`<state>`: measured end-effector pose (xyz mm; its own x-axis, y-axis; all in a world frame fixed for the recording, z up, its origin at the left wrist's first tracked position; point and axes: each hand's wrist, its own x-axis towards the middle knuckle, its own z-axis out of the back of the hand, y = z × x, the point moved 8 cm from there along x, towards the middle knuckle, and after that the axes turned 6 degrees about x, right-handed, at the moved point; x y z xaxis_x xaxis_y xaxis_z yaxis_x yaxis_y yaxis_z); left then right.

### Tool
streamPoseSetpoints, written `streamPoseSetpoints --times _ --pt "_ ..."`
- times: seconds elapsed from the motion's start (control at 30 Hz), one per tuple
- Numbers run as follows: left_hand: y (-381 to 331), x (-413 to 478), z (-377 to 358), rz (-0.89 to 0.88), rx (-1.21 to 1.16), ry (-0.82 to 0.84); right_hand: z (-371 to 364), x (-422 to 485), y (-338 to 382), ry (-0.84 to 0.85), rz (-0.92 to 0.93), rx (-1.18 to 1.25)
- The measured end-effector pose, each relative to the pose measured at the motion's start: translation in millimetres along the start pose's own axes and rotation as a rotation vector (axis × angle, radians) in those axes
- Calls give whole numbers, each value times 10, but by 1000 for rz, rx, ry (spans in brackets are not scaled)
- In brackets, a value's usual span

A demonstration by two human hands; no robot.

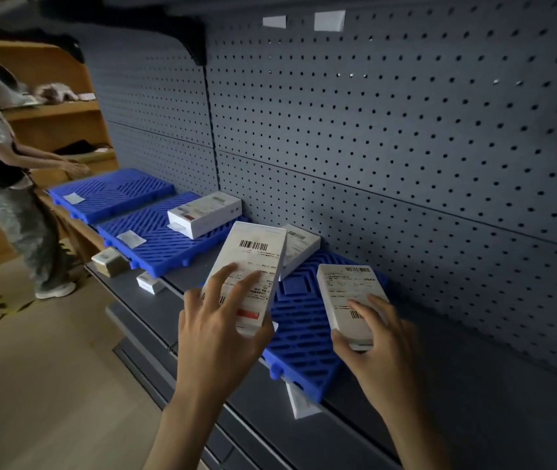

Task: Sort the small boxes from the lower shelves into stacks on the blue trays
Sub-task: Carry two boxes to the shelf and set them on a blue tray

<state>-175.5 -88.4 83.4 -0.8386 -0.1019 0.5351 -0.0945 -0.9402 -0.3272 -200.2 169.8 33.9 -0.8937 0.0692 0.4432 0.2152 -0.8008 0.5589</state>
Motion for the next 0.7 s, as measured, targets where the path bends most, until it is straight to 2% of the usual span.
streamPoseSetpoints --times 0.17,0.37,0.53,0.7 --pt "279 400 -183 -49 -57 -8 -326 222 -4 -27 -160 -64" --pt "688 835 -495 -151 -149 81 -621 303 165 -11 -392 -316" --pt "913 1141 -599 -251 -221 143 -729 453 256 7 -579 -373" --pt "989 1272 -646 -325 -273 188 -844 584 332 -8 -674 -362"
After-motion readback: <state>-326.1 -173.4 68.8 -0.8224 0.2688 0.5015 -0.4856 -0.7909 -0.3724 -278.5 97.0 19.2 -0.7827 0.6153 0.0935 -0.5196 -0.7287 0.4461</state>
